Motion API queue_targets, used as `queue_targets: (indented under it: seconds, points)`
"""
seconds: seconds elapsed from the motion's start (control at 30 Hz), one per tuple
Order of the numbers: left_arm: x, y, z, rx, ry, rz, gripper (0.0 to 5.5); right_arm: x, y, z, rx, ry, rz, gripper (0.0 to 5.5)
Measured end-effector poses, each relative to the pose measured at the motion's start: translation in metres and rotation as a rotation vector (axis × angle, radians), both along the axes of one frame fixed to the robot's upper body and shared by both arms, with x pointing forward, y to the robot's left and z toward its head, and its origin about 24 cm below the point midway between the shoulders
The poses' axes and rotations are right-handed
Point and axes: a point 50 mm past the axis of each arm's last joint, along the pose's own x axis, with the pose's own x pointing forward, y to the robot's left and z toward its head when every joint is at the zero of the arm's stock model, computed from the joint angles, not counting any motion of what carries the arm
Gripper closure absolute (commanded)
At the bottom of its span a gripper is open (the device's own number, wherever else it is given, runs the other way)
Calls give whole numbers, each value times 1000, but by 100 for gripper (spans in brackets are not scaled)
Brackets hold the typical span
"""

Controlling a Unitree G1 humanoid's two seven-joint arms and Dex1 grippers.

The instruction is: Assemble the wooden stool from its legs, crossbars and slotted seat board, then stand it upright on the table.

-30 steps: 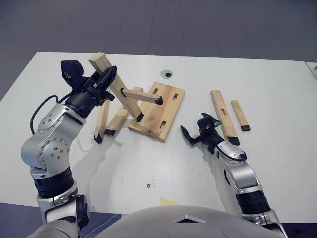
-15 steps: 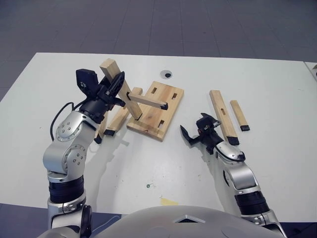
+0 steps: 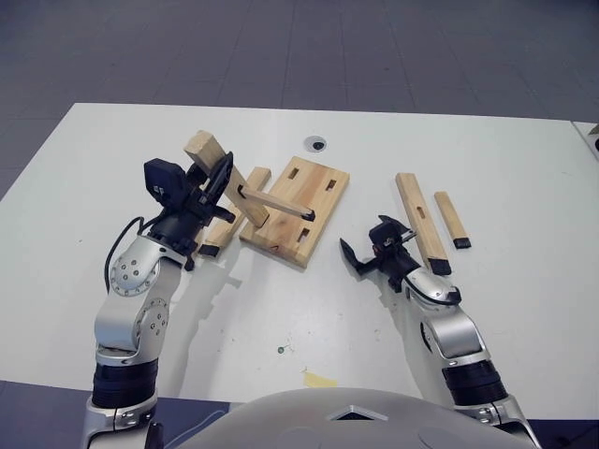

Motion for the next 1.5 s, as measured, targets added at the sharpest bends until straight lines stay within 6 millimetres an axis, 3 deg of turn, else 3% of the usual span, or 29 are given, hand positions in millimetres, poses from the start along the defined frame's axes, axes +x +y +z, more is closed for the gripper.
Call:
queue_targets:
  seconds: [0.07, 0.17, 0.27, 0.33, 0.43, 0.6, 0.67, 0.7, 0.77, 0.87, 0.93, 1.0, 1.17, 1.27, 1.37, 1.5]
  points:
    - [4, 0, 3, 0, 14, 0, 444, 0, 0, 0, 0, 0, 1, 10]
    - [8, -1, 8, 14, 25, 0, 384, 1, 1, 0, 3, -2, 2, 10]
    - [8, 0, -2, 36, 125, 4, 336, 2, 2, 2, 8, -14, 7, 10]
    - [10, -2, 7, 9, 104, -1, 299, 3, 3, 3, 9, -20, 9, 10]
    - [18, -3, 41, -59, 5, -10, 258, 3, 4, 3, 9, -20, 14, 10]
    - [23, -6, 132, -241, -240, -104, 170, 4, 5, 3, 10, -22, 23, 10]
    - [25, 5, 162, -300, -293, -106, 134, 4, 5, 3, 11, -22, 23, 10]
    - [29, 16, 165, -302, -289, -58, 116, 4, 5, 3, 12, -22, 22, 10]
    - [44, 44, 154, -267, -204, 111, 80, 3, 5, 3, 12, -23, 18, 10]
    - [62, 83, 80, -82, 132, 362, 32, 3, 6, 2, 15, -24, 15, 10]
    - [58, 88, 30, 6, 339, 370, 12, 3, 6, 2, 15, -24, 13, 10]
    - [53, 84, 2, 57, 453, 337, 12, 3, 6, 2, 16, -24, 12, 10]
    - [52, 78, -7, 141, 493, 300, 12, 2, 6, 2, 15, -24, 10, 10]
    - [49, 76, -22, 197, 573, 272, 12, 2, 6, 2, 16, -24, 7, 10]
    - [40, 74, -44, 245, 675, 238, 47, 1, 6, 2, 17, -23, 6, 10]
    - [37, 78, -53, 267, 732, 238, 105, 1, 6, 2, 18, -24, 3, 10]
